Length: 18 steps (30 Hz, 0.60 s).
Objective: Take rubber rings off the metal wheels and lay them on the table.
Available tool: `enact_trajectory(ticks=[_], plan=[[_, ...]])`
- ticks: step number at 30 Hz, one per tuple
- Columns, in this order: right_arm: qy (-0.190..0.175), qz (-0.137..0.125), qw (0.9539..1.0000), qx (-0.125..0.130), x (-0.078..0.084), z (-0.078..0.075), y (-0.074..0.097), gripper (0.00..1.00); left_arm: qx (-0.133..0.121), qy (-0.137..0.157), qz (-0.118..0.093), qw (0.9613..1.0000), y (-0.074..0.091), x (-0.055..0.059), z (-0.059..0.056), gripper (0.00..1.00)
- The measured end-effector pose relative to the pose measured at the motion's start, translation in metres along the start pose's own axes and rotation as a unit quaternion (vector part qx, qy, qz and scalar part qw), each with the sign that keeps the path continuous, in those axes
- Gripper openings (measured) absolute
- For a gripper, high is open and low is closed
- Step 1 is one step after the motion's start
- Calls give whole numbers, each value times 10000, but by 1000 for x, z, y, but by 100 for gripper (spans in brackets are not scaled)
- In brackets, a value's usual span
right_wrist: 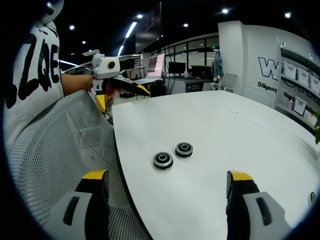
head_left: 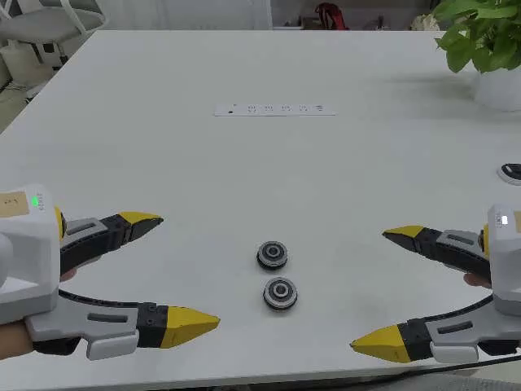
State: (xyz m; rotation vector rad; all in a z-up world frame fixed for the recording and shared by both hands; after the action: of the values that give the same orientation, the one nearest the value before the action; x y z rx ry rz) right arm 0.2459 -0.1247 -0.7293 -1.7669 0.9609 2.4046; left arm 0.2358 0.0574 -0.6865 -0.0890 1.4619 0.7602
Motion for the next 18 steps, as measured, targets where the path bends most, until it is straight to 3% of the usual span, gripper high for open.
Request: enact_trajectory(ticks=[18], plan=[[32, 27, 10000, 13, 1, -1, 0, 94, 1, -33, 33, 10000, 0, 1, 0, 91]])
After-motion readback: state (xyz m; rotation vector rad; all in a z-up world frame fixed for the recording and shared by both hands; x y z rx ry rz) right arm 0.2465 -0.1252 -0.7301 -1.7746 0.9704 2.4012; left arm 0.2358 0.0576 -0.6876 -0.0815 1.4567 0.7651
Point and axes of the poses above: the centre of the closed fingertips' face, and the gripper's own axes: y roughly backward along the fingers, z roughly to its left, x roughly out of its underside, the point moved 1 cm from there along y, roughly backward along the fingers, and after that the axes turned 11 degrees about -y, right-handed, at the moved point
